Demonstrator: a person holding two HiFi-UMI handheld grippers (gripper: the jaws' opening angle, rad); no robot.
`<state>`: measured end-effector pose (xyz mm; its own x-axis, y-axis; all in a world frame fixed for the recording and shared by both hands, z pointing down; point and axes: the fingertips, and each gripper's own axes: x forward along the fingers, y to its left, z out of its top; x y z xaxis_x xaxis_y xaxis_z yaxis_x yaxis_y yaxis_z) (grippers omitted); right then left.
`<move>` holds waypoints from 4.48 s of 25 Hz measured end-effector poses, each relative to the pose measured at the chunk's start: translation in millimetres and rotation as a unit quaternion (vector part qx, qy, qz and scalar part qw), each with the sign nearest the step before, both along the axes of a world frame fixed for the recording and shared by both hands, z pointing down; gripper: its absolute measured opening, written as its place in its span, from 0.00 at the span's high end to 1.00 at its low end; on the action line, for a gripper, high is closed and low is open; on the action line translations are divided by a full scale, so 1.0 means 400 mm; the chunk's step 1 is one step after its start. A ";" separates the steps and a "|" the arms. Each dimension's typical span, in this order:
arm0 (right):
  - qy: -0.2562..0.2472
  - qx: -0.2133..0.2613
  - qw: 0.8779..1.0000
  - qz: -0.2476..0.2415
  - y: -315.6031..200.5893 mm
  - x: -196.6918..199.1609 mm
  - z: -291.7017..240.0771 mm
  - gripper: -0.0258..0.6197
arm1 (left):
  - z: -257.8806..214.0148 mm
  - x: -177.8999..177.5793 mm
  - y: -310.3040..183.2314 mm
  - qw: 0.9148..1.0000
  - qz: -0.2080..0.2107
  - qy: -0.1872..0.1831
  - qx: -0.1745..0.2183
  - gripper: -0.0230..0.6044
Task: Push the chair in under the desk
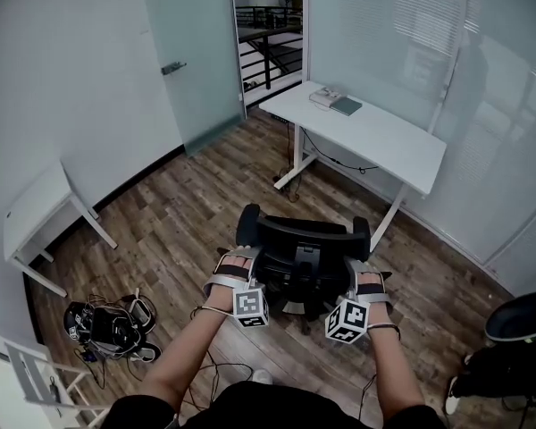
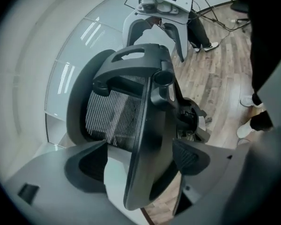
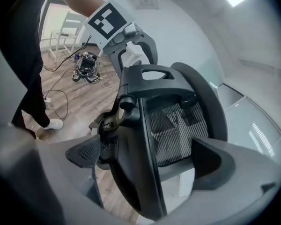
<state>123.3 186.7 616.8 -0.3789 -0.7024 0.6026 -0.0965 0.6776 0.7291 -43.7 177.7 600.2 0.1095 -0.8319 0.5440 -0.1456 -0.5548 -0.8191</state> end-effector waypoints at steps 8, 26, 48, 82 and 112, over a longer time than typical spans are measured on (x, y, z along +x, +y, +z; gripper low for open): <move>0.066 0.003 0.998 -0.010 -0.068 -0.022 0.078 0.05 | 0.062 0.005 -0.085 0.998 0.020 -0.055 -0.013 0.27; 0.148 0.033 0.988 0.013 -0.108 -0.002 0.147 0.05 | 0.103 0.026 -0.091 0.998 0.029 -0.055 -0.006 0.28; 0.149 0.031 0.987 0.049 -0.198 -0.005 0.138 0.12 | 0.099 0.021 -0.197 0.997 0.057 -0.053 0.007 0.28; 0.152 0.036 0.986 0.062 -0.534 0.004 0.146 0.12 | 0.123 0.031 -0.543 0.997 0.059 -0.045 -0.018 0.28; 0.151 0.062 0.984 0.069 -0.832 0.042 0.130 0.13 | 0.129 0.072 -0.826 0.996 0.069 -0.044 -0.031 0.29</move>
